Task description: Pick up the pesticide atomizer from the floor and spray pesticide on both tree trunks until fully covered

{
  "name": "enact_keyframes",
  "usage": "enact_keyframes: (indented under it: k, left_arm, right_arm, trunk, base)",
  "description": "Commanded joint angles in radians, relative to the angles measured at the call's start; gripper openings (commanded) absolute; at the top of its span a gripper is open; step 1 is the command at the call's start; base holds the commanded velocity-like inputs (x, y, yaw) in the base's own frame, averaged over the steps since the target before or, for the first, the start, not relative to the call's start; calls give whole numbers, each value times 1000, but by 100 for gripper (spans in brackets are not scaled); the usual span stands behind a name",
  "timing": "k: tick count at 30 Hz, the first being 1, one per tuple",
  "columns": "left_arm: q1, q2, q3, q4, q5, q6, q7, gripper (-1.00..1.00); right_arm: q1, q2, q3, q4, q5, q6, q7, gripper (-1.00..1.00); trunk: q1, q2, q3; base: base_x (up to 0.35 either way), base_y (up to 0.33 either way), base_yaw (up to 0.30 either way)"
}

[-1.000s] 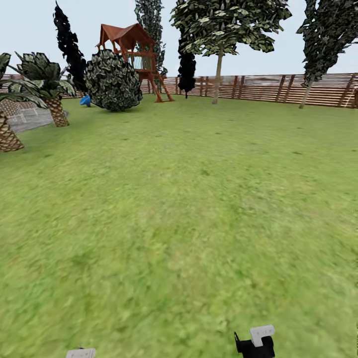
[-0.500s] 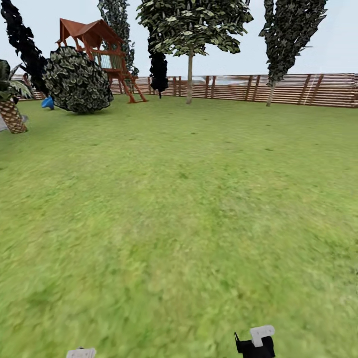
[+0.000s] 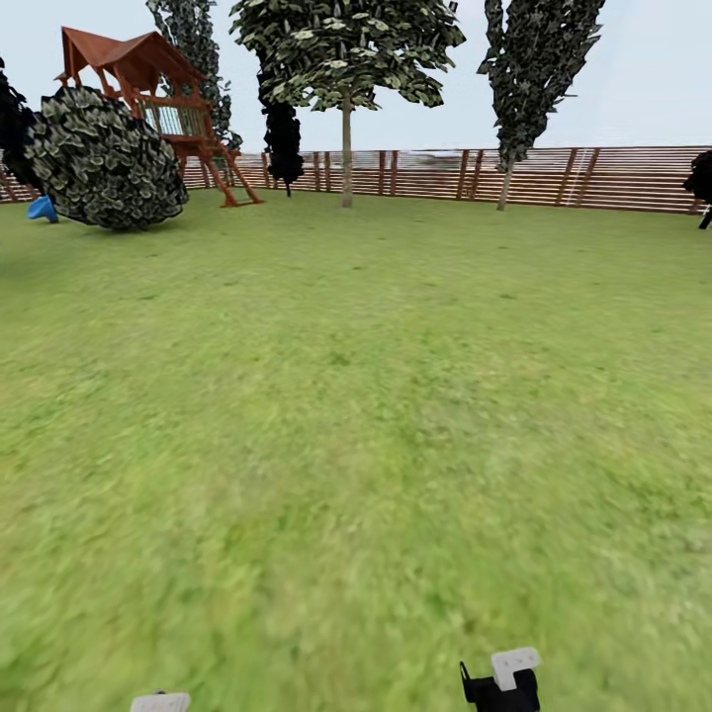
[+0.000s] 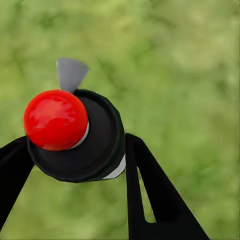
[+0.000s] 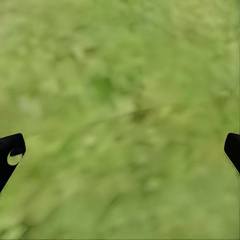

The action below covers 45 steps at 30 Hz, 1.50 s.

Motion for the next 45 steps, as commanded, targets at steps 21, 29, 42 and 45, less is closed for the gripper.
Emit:
enact_keyframes:
  k: [21,29,42,45]
  left_arm:
    - [-1,0,10,1,-10,-3,-2,-100]
    - [-1,0,10,1,-10,-3,-2,-100]
    - [-1,0,10,1,-10,-3,-2,-100]
    - [-1,0,10,1,-10,-3,-2,-100]
  right_arm:
    - [-1,2,9,1,9,0,-8,100]
    - [-1,2,9,1,9,-1,-8,100]
    - [-1,2,9,1,9,0,-8,100]
    - [-1,2,9,1,9,0,-8,100]
  trunk:
    - [0,0,-1]
    - [0,0,-1]
    - [0,0,-1]
    - [0,0,-1]
  base:
    - [340,0,37]
    - [340,0,1]
    - [340,0,32]
    - [340,0,109]
